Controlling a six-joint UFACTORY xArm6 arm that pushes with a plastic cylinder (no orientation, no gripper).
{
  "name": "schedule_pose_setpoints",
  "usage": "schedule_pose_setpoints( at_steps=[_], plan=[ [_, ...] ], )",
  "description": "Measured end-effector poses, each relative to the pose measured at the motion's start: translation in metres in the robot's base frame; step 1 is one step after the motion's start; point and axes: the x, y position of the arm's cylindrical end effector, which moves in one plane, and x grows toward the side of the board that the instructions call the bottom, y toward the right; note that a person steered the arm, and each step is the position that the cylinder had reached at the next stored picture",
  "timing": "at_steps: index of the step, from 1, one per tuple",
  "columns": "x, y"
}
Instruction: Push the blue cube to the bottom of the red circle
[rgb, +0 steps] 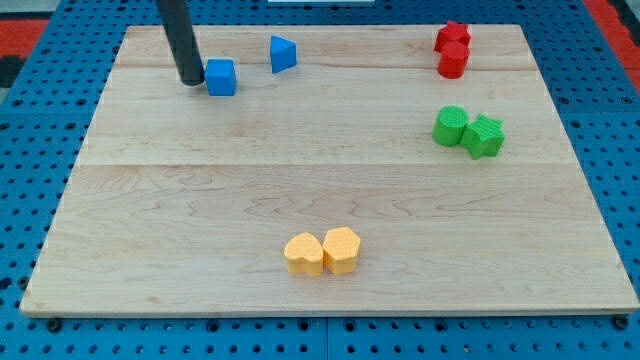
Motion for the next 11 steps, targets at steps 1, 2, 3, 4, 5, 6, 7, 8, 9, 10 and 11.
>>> schedule_pose_setpoints(
  at_steps=[1,2,3,4,5,6,7,8,9,10,11],
  plan=[
    [-0.01,0.039],
    [-0.015,0.088],
    [-0.015,0.145],
    [-0.008,0.186],
    [0.005,0.201],
    [0.025,0.201],
    [0.036,0.204],
    [0.041,0.21],
    [0.041,0.226],
    [0.041,0.231],
    [0.041,0.209]
  ],
)
